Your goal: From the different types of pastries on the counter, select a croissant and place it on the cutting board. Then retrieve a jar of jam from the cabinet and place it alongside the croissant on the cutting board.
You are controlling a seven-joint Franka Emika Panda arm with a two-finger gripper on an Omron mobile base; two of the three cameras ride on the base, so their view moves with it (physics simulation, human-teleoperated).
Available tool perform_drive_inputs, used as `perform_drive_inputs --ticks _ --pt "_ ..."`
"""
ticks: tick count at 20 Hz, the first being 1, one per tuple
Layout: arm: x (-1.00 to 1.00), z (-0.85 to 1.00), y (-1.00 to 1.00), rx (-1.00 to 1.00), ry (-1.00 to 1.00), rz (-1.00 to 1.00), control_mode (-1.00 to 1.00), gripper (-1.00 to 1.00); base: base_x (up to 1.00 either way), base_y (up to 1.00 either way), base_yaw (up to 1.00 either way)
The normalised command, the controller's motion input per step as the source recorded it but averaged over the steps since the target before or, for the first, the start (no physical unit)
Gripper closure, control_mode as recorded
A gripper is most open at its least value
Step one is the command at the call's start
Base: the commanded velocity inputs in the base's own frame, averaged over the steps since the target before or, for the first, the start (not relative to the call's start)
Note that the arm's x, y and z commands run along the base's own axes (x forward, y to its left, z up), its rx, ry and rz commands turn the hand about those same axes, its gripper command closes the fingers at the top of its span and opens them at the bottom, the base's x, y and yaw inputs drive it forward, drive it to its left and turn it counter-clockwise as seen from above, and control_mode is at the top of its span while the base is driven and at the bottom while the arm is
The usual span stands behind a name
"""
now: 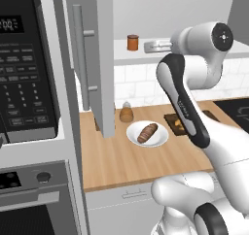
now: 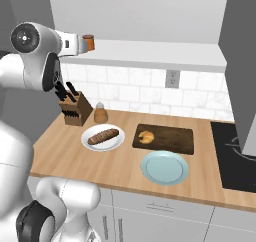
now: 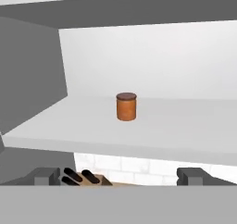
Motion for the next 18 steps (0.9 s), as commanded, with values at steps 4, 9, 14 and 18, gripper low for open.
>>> perform_drive_inputs --ticks 4,9,14,18 --pt "0.42 -0.09 0.13 -0.04 0.0 0.0 -1.0 -1.0 0.0 0.0 0.0" --pt "0.38 -0.02 0.02 -0.01 0.0 0.0 -1.0 -1.0 0.0 0.0 0.0" --pt "0.2 -0.05 0.01 0.0 0.0 0.0 -1.0 -1.0 0.0 0.0 0.0" --pt "0.1 -0.08 0.01 0.0 0.0 0.0 -1.0 -1.0 0.0 0.0 0.0"
